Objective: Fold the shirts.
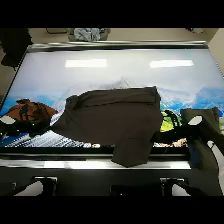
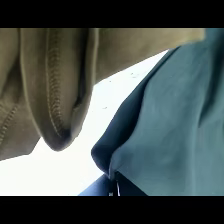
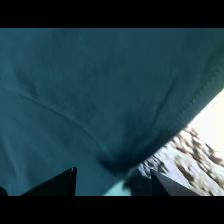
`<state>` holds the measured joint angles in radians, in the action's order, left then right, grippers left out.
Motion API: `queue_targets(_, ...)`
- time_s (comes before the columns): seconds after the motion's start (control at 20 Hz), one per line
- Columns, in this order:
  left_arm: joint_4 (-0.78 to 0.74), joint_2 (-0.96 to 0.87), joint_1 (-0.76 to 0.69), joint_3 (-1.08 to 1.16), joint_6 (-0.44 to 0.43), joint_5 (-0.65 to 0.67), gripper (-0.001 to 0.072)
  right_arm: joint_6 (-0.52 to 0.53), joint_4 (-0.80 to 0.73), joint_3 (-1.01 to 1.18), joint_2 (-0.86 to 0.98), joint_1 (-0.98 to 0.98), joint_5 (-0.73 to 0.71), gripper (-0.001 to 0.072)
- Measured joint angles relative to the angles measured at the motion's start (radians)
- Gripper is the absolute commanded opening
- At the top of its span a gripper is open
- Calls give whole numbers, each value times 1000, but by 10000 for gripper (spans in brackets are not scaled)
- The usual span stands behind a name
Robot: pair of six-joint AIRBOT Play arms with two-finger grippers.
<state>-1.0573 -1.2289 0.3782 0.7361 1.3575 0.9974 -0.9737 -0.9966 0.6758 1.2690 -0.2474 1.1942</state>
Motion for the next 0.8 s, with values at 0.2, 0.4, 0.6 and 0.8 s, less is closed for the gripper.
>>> queue_targets(0.2, 23, 12, 0, 3, -9, 5, 26, -15, 49, -43, 2, 0, -92, 51)
queue_targets(0.4, 78, 82, 0, 90, -34, 27, 25, 49, 50, 56, -51, 2, -62, 51)
queue_targets(0.6, 141, 292, -10, 352, -72, -40, 25, 94, -89, 429, -230, 2, 0, 51)
queue_targets(0.8, 167, 491, -11, 649, -35, -214, 25, 100, -314, 862, -452, 2, -87, 51)
